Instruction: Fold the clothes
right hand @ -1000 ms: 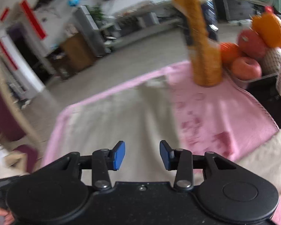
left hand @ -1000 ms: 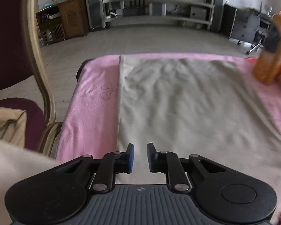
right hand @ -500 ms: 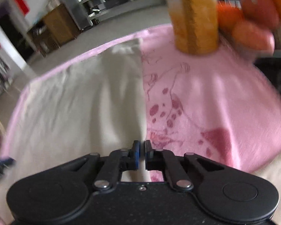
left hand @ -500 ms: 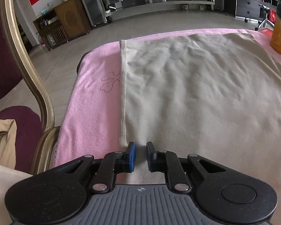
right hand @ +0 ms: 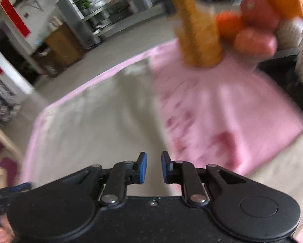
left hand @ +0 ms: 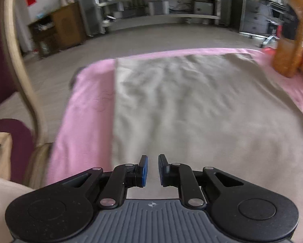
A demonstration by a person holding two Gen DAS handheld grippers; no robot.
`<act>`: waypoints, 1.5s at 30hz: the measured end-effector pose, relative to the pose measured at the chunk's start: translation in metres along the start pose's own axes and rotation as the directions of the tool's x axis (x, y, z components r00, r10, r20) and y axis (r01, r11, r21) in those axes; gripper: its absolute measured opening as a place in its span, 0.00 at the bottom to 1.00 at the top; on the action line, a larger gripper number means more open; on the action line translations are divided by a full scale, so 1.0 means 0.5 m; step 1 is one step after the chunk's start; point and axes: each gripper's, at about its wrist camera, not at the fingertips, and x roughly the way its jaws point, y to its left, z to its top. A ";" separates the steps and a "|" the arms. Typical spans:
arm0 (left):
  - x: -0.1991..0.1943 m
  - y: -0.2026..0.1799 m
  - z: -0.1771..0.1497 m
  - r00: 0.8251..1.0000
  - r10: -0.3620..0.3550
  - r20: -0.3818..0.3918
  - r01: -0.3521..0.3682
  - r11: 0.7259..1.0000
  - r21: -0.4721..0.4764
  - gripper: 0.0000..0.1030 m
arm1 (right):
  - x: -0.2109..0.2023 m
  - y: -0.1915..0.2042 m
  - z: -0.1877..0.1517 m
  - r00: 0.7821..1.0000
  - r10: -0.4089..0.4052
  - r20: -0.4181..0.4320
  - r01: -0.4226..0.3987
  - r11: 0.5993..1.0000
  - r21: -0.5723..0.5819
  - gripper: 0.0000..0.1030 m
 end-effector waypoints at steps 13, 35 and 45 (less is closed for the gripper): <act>-0.012 0.065 0.080 0.997 0.065 0.037 -0.059 0.987 -0.146 0.14 | -0.029 -0.009 0.068 0.991 -0.038 0.130 0.027 0.996 0.081 0.08; 0.205 0.057 0.204 0.991 0.085 0.100 -0.066 0.982 -0.175 0.10 | 0.145 -0.012 0.178 0.936 -0.135 0.324 0.131 0.991 0.033 0.06; 0.275 0.033 0.252 0.984 0.146 0.103 -0.138 0.987 -0.080 0.12 | 0.263 0.025 0.275 0.960 -0.114 0.256 0.113 0.993 0.018 0.24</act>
